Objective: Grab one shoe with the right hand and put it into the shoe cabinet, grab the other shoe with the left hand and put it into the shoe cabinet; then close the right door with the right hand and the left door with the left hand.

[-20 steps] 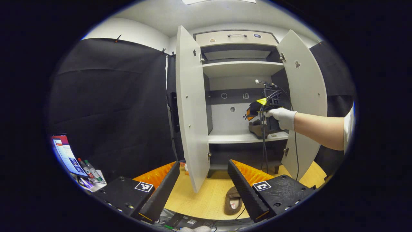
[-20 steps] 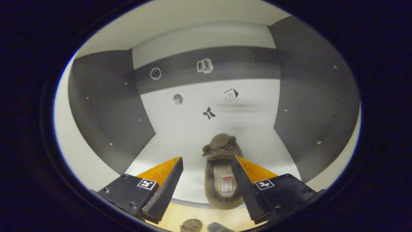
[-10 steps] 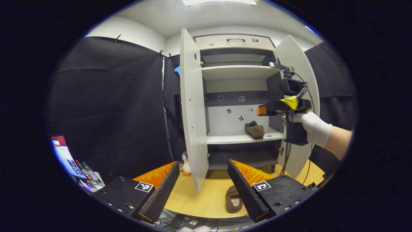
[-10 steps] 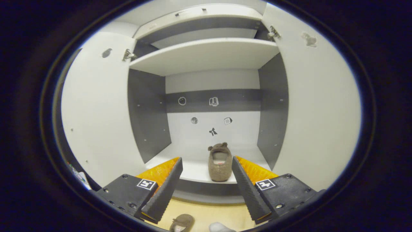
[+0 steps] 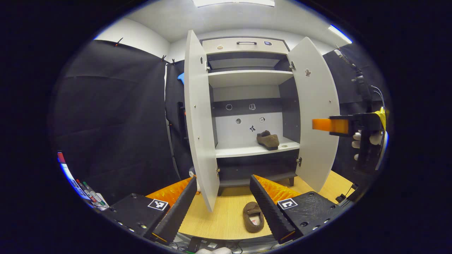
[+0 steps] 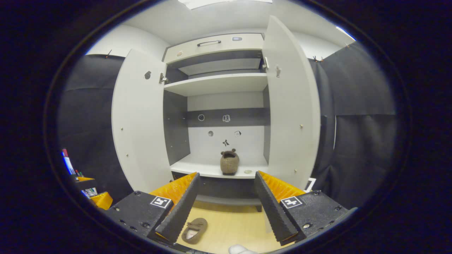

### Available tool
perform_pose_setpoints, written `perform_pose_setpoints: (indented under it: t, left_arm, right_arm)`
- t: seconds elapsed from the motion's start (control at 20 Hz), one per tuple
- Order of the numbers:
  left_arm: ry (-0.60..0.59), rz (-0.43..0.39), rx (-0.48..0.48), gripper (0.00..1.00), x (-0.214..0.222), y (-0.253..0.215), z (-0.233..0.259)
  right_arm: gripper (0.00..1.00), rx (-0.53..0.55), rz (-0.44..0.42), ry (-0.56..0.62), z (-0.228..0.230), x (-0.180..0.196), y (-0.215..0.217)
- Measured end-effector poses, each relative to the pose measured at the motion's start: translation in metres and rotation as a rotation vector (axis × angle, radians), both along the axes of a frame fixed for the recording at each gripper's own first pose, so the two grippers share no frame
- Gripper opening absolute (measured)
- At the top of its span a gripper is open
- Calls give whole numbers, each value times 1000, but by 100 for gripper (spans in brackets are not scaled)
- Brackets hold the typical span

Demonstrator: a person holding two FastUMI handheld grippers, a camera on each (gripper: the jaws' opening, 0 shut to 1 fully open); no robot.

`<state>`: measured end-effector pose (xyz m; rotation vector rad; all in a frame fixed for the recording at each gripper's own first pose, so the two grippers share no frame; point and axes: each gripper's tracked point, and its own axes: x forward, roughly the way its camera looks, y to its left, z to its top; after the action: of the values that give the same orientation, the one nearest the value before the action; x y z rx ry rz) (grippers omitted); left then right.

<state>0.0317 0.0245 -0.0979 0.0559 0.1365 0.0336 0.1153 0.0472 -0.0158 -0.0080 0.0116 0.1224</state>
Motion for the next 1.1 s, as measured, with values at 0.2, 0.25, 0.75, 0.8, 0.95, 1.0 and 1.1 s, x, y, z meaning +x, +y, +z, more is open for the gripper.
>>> perform_pose_setpoints:
  t: [0.2, 0.25, 0.75, 0.8, 0.95, 1.0, 1.1]
  left_arm:
    - [13, -36, -23, 100, 12, -16, -8]
    - [13, -44, -24, 96, 16, -20, -9]
    - [202, -85, -72, 97, 56, -45, -110]
    - [246, -87, -76, 100, 57, -46, -129]
    - [354, -89, -92, 97, 65, -51, -189]
    - [384, -89, -89, 97, 67, -49, -208]
    - [460, -68, -70, 97, 71, -44, -246]
  right_arm:
    - [98, -9, -58, -33, -17, -37, -28]
    - [98, -8, -67, -39, -20, -43, -34]
    - [99, -37, -114, 42, -55, -48, -73]
    - [99, -40, -113, 54, -57, -46, -75]
    - [99, -45, -115, 83, -61, -43, -82]
    - [99, -46, -116, 91, -63, -43, -85]
    - [99, -48, -125, 107, -67, -43, -90]
